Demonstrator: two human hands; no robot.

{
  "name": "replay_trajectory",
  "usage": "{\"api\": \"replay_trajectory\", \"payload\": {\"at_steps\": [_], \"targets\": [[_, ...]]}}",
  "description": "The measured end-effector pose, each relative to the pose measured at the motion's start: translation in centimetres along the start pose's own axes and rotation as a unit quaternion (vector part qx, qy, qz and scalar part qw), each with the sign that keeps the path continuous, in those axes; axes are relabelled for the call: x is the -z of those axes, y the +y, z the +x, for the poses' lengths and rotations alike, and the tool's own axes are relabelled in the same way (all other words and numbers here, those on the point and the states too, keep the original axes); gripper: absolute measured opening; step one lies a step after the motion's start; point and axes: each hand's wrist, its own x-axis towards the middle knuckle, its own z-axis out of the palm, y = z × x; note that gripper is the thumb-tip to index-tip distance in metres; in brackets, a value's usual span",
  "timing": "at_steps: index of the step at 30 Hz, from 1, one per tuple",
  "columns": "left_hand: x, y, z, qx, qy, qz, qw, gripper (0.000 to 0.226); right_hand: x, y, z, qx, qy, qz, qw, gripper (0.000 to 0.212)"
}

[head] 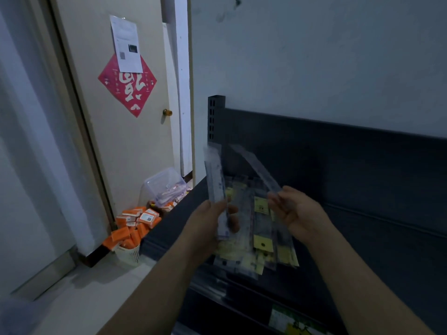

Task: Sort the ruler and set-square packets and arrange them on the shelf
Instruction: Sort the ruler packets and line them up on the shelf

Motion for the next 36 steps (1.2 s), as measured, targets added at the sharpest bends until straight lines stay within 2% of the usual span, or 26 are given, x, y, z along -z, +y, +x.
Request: {"api": "replay_trajectory", "payload": {"at_steps": [3,9,13,20,23,25,27,30,33,36], "targets": [[-2.0,-1.7,0.4,-0.043,0.021,0.052,0.998,0.012,-0.5,1.2,-1.2,-0.008,-0.038,-0.091,0.995,0.011],[-4.9,-3.2,1.3,-0.03,0.025,0.06,0.997,0.027,0.0,2.8,-1.9,0.066,-0.048,-0.203,0.976,0.018],[-6.0,-4.0,1.1,-0.044,-0.004,0.105,0.994,0.039,0.9,2.9,-2.5,0.07,-0.067,-0.258,0.961,0.021],[-7.6,-4.3,0.4,-0.045,-0.1,0.194,0.975,0.052,3.9,-0.5,-3.7,0.079,-0.094,-0.306,0.944,0.02],[-8.5,-4.5,0.9,-0.084,-0.086,0.195,0.974,0.049,5.9,-2.8,-4.9,0.091,-0.088,-0.366,0.922,0.024],[-9.2,-4.5,1.5,-0.104,-0.057,0.178,0.977,0.05,7.5,-4.5,-6.0,0.112,-0.064,-0.412,0.902,0.03],[-10.0,-4.6,2.0,-0.111,-0.034,0.183,0.976,0.061,9.4,-6.1,-7.3,0.148,-0.043,-0.463,0.873,0.035],[-11.6,-5.4,2.0,-0.137,-0.042,0.235,0.961,0.068,11.9,-8.2,-9.1,0.191,-0.008,-0.537,0.821,0.047],[-13.6,-7.0,2.1,-0.158,-0.057,0.338,0.926,0.071,15.2,-9.5,-9.2,0.212,0.045,-0.617,0.757,0.049],[-15.2,-8.9,2.8,-0.187,-0.08,0.46,0.864,0.07,18.7,-9.4,-8.4,0.198,0.059,-0.712,0.671,0.044]]}}
